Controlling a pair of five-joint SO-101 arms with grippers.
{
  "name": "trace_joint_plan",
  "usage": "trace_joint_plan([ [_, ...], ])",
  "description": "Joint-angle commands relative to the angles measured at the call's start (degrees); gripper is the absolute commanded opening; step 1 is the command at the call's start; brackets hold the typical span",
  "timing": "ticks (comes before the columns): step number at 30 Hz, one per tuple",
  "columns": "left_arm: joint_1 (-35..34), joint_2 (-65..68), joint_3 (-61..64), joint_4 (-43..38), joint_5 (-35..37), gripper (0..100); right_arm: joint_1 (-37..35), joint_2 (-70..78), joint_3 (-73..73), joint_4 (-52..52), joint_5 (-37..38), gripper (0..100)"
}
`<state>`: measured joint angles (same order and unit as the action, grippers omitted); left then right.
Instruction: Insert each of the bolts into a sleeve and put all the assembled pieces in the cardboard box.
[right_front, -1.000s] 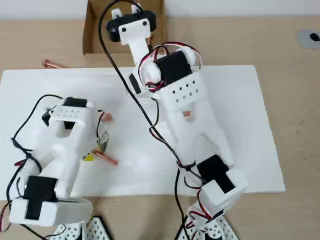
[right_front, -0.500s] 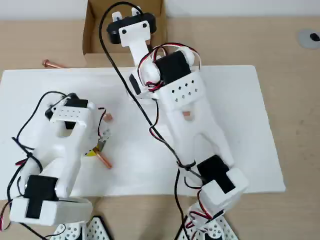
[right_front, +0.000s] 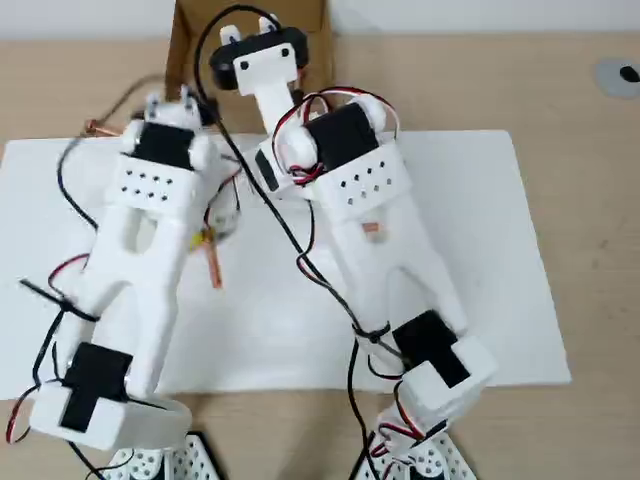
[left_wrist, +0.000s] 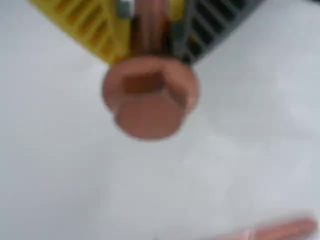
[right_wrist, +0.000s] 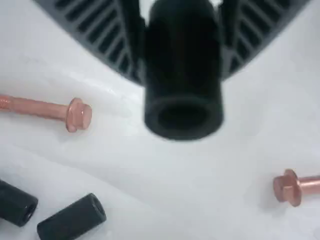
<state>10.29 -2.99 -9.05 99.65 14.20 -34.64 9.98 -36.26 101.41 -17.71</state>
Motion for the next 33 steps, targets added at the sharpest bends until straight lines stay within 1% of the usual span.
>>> trace_joint_plan([
  [1,-2.0,-3.9,-12.0,0.8,-2.1,1,-0.9,-4.6,-0.2,1.0,-0.4,1.2],
  [5,-6.3,-10.4,-23.7,0.8,-2.1,1,-1.8,-5.8,-0.5,0.4,-0.4,1.2],
  [10,-7.5,-19.3,-34.8,0.8,-2.5,1,-9.3,-12.0,-2.1,-1.8,0.1,1.2],
  [18,-7.4,-30.7,-36.5,0.8,-2.5,1,-10.4,-22.5,-1.5,-3.5,-0.3,1.2],
  [21,-7.4,-34.2,-36.7,0.8,-2.5,1,-10.4,-27.6,1.5,-3.5,-0.3,1.2],
  [24,-7.4,-36.5,-36.5,0.7,-2.5,1,-10.5,-33.9,9.8,-5.0,-0.3,1.2],
  [27,-7.4,-36.8,-36.4,0.7,-2.5,1,-10.6,-42.1,24.3,-9.8,-0.4,1.2],
  [30,-7.4,-36.6,-36.4,0.7,-2.1,1,-13.1,-52.3,43.1,-19.4,-1.0,1.2],
  [33,-7.2,-36.6,-33.9,-0.9,-2.0,1,-14.9,-63.1,60.1,-32.3,-0.8,1.2],
])
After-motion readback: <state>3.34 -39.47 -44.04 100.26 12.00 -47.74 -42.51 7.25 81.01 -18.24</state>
